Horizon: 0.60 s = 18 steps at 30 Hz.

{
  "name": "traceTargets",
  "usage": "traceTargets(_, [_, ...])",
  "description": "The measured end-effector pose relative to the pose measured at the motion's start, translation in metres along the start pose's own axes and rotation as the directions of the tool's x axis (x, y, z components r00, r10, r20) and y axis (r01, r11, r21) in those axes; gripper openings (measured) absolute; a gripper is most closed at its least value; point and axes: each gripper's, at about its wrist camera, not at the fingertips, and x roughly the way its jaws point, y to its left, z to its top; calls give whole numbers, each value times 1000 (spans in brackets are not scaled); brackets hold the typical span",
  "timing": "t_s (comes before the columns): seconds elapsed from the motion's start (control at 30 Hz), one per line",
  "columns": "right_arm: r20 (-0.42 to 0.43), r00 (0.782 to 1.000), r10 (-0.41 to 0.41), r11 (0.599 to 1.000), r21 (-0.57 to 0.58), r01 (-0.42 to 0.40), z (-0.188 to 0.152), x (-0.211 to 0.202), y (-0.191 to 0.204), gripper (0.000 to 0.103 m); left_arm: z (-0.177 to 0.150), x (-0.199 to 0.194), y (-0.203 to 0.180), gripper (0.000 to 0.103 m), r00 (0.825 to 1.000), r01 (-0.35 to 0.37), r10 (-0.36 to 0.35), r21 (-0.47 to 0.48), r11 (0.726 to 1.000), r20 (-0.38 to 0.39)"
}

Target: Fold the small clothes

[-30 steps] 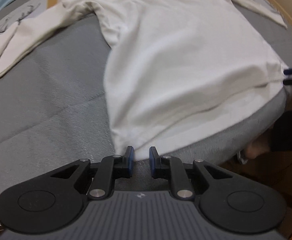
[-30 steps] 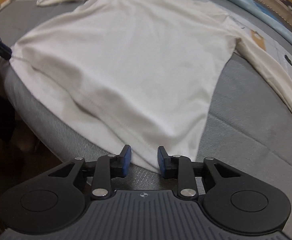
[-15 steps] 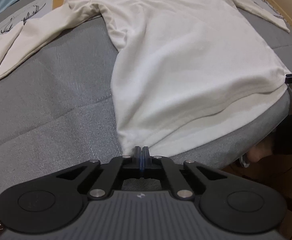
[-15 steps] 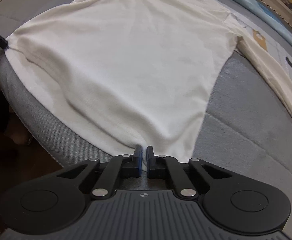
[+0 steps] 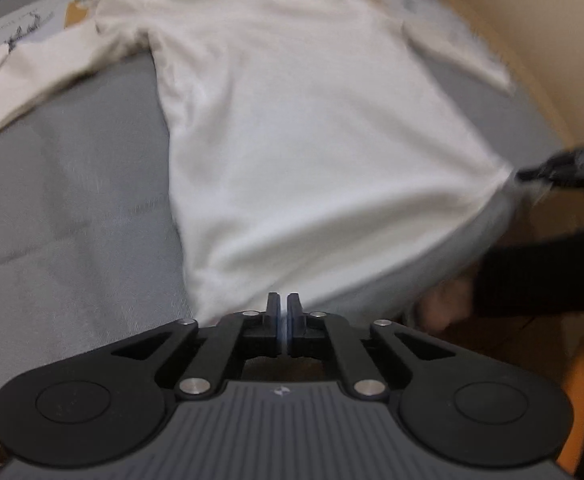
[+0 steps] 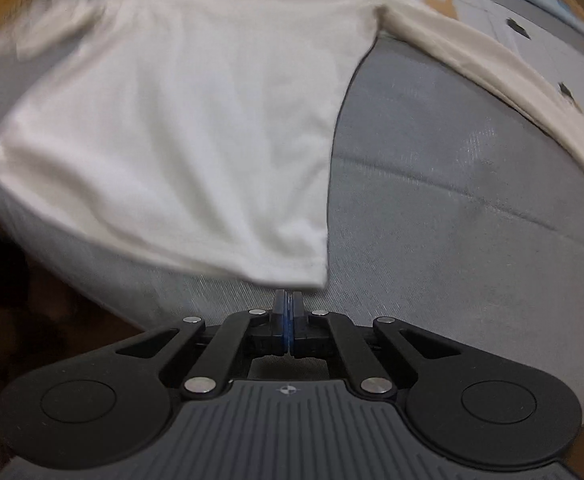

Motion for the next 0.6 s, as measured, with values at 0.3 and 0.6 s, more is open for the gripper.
traceTargets(0.3, [43, 999, -5, 975, 220, -5, 16, 23, -13, 32, 9, 39, 45, 20, 985, -151, 124, -255, 955, -120])
traceTargets(0.6, [10, 999, -53, 985, 162, 51, 14, 29, -1, 0, 14, 47, 27, 7, 980, -179, 160, -171, 969, -120])
